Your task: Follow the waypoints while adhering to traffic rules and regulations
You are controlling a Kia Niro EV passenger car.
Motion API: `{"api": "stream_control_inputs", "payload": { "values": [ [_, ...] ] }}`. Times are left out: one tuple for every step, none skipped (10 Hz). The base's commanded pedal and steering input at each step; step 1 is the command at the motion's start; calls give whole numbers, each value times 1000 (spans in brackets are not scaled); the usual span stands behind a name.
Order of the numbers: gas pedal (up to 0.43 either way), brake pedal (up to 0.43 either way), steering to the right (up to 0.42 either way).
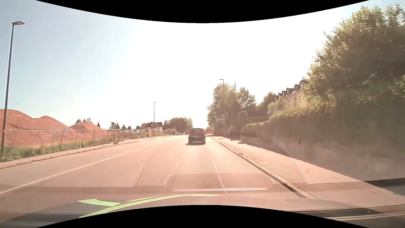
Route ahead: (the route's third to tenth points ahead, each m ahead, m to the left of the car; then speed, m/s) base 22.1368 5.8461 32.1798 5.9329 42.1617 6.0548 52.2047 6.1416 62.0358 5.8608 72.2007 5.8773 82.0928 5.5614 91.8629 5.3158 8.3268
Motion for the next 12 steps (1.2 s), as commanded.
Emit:
{"api": "stream_control_inputs", "payload": {
  "values": [
    [98, 0, -1],
    [98, 0, -1],
    [98, 0, 0],
    [98, 0, 0],
    [110, 0, 0],
    [110, 0, -1],
    [110, 0, 0],
    [110, 0, -1],
    [110, 0, -1],
    [110, 0, -1],
    [110, 0, -1],
    [110, 0, -1]
  ]
}}
